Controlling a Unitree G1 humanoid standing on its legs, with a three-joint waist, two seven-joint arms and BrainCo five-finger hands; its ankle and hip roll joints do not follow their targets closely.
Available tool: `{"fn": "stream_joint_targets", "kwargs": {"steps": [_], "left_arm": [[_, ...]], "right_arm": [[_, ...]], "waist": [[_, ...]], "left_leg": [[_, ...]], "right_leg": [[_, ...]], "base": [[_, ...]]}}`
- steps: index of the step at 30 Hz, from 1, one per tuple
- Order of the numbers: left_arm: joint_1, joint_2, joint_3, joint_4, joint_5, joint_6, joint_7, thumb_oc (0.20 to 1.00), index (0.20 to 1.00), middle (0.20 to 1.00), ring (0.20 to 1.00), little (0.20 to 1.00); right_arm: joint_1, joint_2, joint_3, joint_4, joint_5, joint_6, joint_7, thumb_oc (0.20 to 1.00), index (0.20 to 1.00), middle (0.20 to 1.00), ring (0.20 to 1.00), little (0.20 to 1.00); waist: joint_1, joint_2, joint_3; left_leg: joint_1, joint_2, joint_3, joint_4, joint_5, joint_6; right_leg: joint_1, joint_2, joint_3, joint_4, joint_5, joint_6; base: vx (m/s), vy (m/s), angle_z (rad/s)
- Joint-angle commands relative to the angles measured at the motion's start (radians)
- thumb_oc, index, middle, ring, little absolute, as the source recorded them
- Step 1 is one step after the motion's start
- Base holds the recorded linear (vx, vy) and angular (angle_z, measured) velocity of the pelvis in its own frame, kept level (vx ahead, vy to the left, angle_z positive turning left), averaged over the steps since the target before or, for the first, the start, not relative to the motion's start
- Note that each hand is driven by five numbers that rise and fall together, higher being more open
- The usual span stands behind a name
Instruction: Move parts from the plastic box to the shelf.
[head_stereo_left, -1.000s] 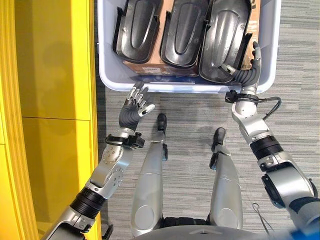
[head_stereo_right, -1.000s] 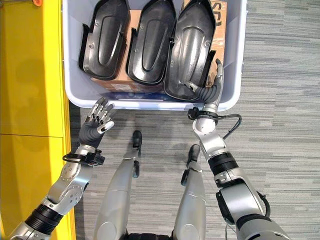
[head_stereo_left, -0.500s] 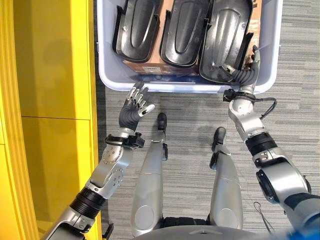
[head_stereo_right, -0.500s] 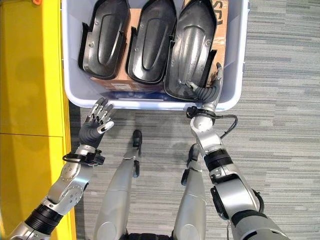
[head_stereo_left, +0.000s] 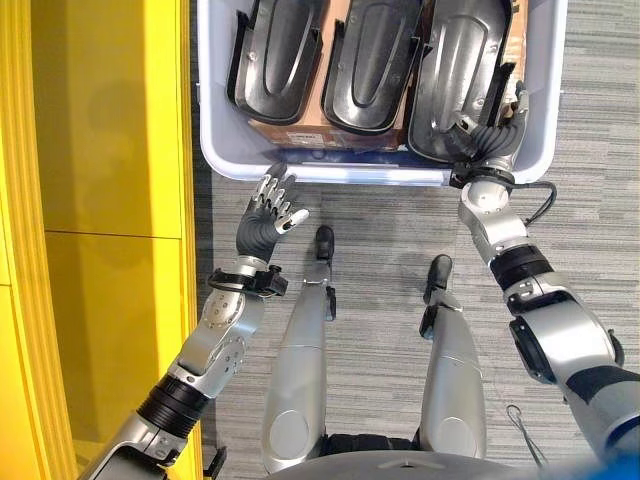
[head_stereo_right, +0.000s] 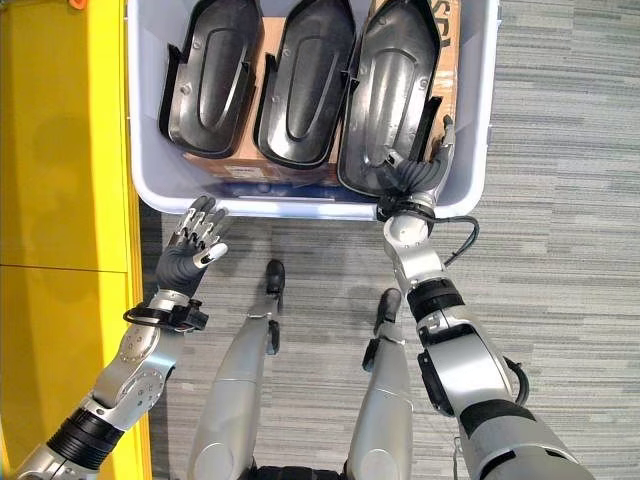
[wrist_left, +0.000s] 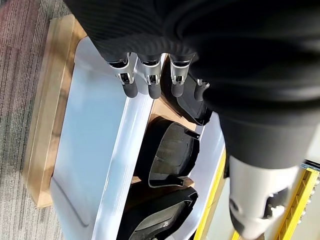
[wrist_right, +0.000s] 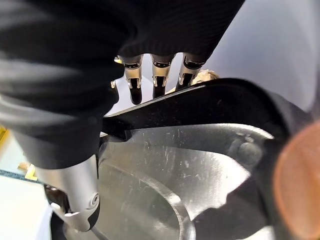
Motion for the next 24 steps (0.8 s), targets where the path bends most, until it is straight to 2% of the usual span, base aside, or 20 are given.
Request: {"fn": "stream_joint_targets", "kwargs": {"steps": [1,4,5,6,7,8,11,24], "left_arm": [[0.025,0.044,-0.007,-0.133,-0.019,-0.044,-0.019,1.000,1.000,1.000,1.000,1.000],[0.025,0.053,-0.013,-0.130,-0.026,-0.039,-0.023,1.000,1.000,1.000,1.000,1.000],[0.028,0.058,-0.015,-0.132,-0.032,-0.037,-0.027,1.000,1.000,1.000,1.000,1.000],[0.027,0.062,-0.017,-0.133,-0.033,-0.035,-0.030,1.000,1.000,1.000,1.000,1.000],[0.027,0.062,-0.016,-0.133,-0.033,-0.035,-0.030,1.000,1.000,1.000,1.000,1.000],[0.027,0.066,-0.018,-0.134,-0.037,-0.033,-0.038,1.000,1.000,1.000,1.000,1.000],[0.027,0.070,-0.025,-0.132,-0.038,-0.021,-0.046,1.000,1.000,1.000,1.000,1.000],[0.013,0.056,-0.034,-0.119,-0.046,-0.017,-0.055,1.000,1.000,1.000,1.000,1.000]], "right_arm": [[-0.072,-0.021,0.018,0.090,0.137,-0.041,0.062,1.000,1.000,1.000,1.000,1.000],[-0.113,-0.008,0.044,0.156,0.170,-0.035,0.089,1.000,1.000,1.000,1.000,1.000],[-0.134,-0.003,0.070,0.196,0.173,-0.021,0.115,0.529,0.529,0.529,0.529,0.529],[-0.148,-0.005,0.086,0.229,0.170,-0.009,0.130,0.407,0.407,0.407,0.407,0.407],[-0.149,-0.005,0.086,0.232,0.170,-0.010,0.131,0.231,0.231,0.231,0.231,0.231],[-0.174,0.007,0.124,0.279,0.160,0.015,0.167,0.200,0.200,0.200,0.200,0.200],[-0.218,0.024,0.194,0.373,0.113,0.055,0.211,0.200,0.200,0.200,0.200,0.200],[-0.223,0.015,0.245,0.410,0.022,0.086,0.229,0.200,0.200,0.200,0.200,0.200]], "waist": [[0.036,0.021,-0.023],[0.040,0.021,-0.023],[0.044,0.020,-0.023],[0.046,0.020,-0.023],[0.045,0.020,-0.023],[0.050,0.019,-0.023],[0.056,0.013,-0.023],[0.057,0.007,-0.023]], "left_leg": [[-0.033,0.042,-0.020,-0.012,0.004,-0.004],[-0.032,0.042,-0.020,-0.013,0.004,-0.005],[-0.033,0.042,-0.022,-0.012,0.004,-0.005],[-0.031,0.041,-0.021,-0.012,0.004,-0.005],[-0.031,0.041,-0.021,-0.012,0.004,-0.005],[-0.028,0.041,-0.022,-0.014,0.005,-0.005],[-0.019,0.039,-0.024,-0.022,0.009,-0.006],[0.013,0.041,-0.030,-0.036,0.016,-0.006]], "right_leg": [[-0.008,-0.012,0.038,0.014,0.084,-0.013],[-0.006,-0.012,0.036,0.013,0.085,-0.013],[-0.005,-0.011,0.036,0.016,0.083,-0.015],[-0.004,-0.011,0.036,0.015,0.083,-0.014],[-0.004,-0.011,0.036,0.015,0.083,-0.014],[-0.003,-0.011,0.034,0.017,0.084,-0.015],[0.005,-0.010,0.027,0.016,0.085,-0.015],[0.032,-0.004,0.023,0.022,0.078,-0.017]], "base": [[0.00,0.000,0.00],[0.00,0.000,0.00],[0.00,0.000,0.00],[0.00,0.000,0.00],[0.00,0.000,0.00],[0.00,0.000,0.00],[0.01,-0.011,-0.04],[0.00,0.000,0.00]]}}
